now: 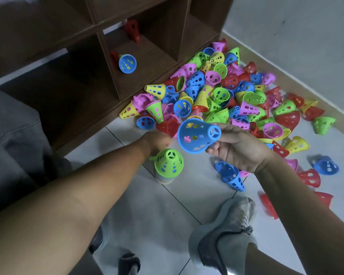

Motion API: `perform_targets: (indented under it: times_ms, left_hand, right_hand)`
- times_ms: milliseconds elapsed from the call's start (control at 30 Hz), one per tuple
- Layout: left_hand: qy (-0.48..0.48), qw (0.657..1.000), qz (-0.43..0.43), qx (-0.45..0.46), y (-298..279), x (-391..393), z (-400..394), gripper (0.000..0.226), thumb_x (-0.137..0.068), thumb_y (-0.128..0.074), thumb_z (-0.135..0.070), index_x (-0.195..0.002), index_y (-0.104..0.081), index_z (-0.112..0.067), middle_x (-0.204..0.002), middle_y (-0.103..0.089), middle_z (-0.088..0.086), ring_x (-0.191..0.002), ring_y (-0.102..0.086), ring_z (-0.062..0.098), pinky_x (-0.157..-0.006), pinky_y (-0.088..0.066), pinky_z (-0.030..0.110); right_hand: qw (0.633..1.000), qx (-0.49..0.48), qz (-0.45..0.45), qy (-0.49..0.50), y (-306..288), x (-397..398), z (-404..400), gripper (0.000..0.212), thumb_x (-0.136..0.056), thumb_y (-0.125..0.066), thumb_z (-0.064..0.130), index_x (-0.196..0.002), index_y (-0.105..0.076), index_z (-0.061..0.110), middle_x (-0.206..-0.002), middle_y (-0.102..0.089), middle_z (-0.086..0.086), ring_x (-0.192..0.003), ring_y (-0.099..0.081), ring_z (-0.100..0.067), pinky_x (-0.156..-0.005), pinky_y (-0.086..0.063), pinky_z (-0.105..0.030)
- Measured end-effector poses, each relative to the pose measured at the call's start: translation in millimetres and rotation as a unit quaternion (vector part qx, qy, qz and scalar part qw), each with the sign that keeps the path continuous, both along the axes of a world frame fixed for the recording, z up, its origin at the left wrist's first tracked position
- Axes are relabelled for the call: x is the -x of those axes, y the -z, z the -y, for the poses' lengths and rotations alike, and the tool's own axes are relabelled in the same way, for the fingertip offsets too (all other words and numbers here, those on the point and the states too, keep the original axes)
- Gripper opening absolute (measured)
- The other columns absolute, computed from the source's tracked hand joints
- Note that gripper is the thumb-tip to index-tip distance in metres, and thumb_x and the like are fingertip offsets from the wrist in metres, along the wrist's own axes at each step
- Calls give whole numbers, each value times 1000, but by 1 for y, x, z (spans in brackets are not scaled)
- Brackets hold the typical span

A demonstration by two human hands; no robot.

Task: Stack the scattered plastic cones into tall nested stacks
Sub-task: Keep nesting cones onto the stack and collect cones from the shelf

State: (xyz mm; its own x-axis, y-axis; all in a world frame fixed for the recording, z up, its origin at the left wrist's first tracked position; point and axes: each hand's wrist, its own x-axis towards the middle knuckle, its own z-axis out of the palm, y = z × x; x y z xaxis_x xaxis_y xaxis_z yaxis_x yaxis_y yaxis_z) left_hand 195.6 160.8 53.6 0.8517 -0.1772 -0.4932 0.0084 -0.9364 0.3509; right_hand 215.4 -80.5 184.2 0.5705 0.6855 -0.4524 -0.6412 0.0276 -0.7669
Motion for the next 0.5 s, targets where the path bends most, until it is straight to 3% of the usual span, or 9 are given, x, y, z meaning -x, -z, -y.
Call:
perform_targets:
  times_ms: [100, 200, 300, 400, 500]
  left_hand:
    - [-49, 999, 18, -3, 3, 7, -7, 17, -93, -56, -27, -105, -61, -17, -107, -61, 3, -101, -59, 26, -76, -40, 28]
    - [-87, 995, 54, 0, -2, 13, -12, 6, -93, -54, -24, -93, -57, -19, -98, -58, 3, -97, -58, 28, -73, -36, 28]
    - [-123, 989, 80, 25, -10, 17, -21, 5, -90, -56, -16, -85, -55, -17, -86, -56, 2, -82, -52, 26, -68, -36, 28]
    - [-157, 979, 118, 58, -18, 19, -29, 6, -87, -60, -16, -82, -64, -13, -74, -58, -2, -79, -58, 24, -65, -39, 27]
    - [-215, 958, 164, 94, -21, 19, -41, 6, -81, -71, -16, -77, -75, -13, -70, -66, 1, -72, -60, 20, -62, -47, 30]
  right_hand:
    - [999, -13, 14, -29, -9, 5, -8, 14, -93, -52, 3, -102, -62, 1, -67, -62, -1, -60, -55, -13, -69, -54, -27]
    - [998, -20, 12, -55, -14, 6, -13, 18, -92, -50, 5, -104, -62, -1, -66, -63, -1, -58, -55, -11, -67, -53, -26]
    - [998, -4, -3, -59, -12, 6, -18, 41, -90, -55, 5, -127, -49, -12, -68, -63, -3, -58, -55, -13, -65, -53, -27]
    - [998, 24, -10, -65, -7, 7, -22, 59, -84, -66, 9, -133, -44, -16, -76, -61, -7, -58, -57, -13, -64, -55, -28]
    - [995, 59, -1, -83, -5, 11, -27, 40, -85, -63, 8, -122, -56, -7, -74, -62, -8, -56, -61, -12, -65, -56, -28]
